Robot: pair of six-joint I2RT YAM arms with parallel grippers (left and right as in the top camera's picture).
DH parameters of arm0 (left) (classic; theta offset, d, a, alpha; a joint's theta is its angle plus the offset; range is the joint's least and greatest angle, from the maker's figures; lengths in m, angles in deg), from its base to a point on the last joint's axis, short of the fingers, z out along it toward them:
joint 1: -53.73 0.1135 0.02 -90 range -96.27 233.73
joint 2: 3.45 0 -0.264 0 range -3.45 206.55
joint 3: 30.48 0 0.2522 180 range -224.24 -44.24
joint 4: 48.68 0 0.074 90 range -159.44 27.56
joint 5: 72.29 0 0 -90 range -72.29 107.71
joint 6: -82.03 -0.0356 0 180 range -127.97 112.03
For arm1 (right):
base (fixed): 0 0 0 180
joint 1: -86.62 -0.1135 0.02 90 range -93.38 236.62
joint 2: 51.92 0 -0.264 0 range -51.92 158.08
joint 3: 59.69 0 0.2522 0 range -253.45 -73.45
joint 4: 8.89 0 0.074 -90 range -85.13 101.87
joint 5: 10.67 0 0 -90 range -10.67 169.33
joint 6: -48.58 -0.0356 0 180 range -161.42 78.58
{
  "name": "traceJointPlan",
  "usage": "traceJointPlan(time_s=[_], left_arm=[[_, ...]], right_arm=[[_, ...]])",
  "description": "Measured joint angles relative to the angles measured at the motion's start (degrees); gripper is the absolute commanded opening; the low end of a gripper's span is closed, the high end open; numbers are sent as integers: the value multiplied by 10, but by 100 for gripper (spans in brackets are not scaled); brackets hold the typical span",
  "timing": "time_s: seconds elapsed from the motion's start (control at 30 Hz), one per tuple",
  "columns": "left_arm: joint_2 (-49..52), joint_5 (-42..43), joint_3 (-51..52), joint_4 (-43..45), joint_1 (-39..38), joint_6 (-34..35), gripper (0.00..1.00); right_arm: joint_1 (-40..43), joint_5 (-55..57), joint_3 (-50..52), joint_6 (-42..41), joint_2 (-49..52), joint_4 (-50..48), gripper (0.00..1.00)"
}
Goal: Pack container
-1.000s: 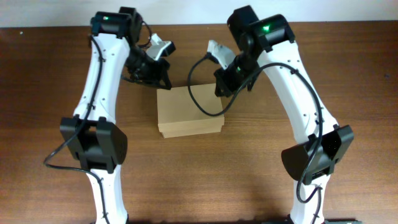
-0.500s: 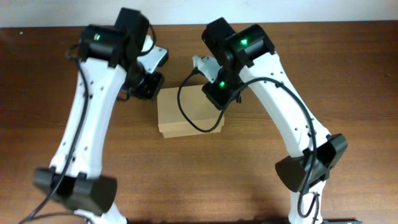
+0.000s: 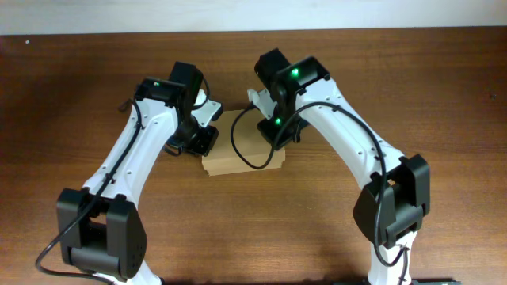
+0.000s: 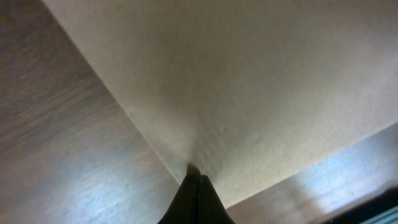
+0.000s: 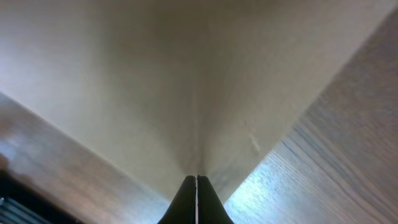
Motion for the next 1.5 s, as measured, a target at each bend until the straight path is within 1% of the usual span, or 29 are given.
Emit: traceJointPlan(time_s=[0.13,0.27,0.43,0.53,0.7,0.77,0.87,0.9,0.93,0.97,1.0,1.03,1.07,1.1,1.13,1.27,1.5], left_arm=[[-2,12,29,26,1,0,2],[-12,15,42,42,3,0,2],[-12,18,42,49,3,0,2],[-10,13,32,40,7,12,3],[-7,-30,-15,45,41,37,15],[-7,-52,-32,67,61,44,26],[-7,-76,-42,103,95,53,43],[-7,-82,-43,113,108,56,53],[-7,-85,-43,124,120,57,60],[-7,-88,-43,137,133,56,64],[-7,-89,-43,151,147,59,66],[-7,-90,-43,161,156,58,73],[-7,-90,-43,170,166,58,85],[-7,-90,-43,181,176,61,100],[-7,-92,-43,196,188,60,100],[-7,-92,-43,222,202,59,100],[-6,-92,-43,226,205,59,100]], right_arm=[[0,-1,44,-8,0,-36,4],[3,-9,68,-11,-14,-59,4],[7,-11,64,-23,-17,-74,4],[19,-13,30,-36,-16,-77,4],[78,-14,-82,-48,-18,-55,5],[113,-13,-112,-53,-25,-50,5],[165,-11,-124,-61,-35,-41,5],[174,-10,-124,-64,-35,-40,9],[187,-10,-124,-65,-35,-37,14],[198,-8,-124,-66,-35,-35,20],[211,-7,-124,-68,-35,-35,22],[217,-7,-124,-67,-35,-34,26],[226,-6,-124,-69,-35,-34,32],[234,-6,-124,-71,-35,-34,72],[244,-6,-124,-71,-35,-34,99],[256,-6,-124,-72,-35,-34,99],[256,-6,-124,-71,-35,-14,99]])
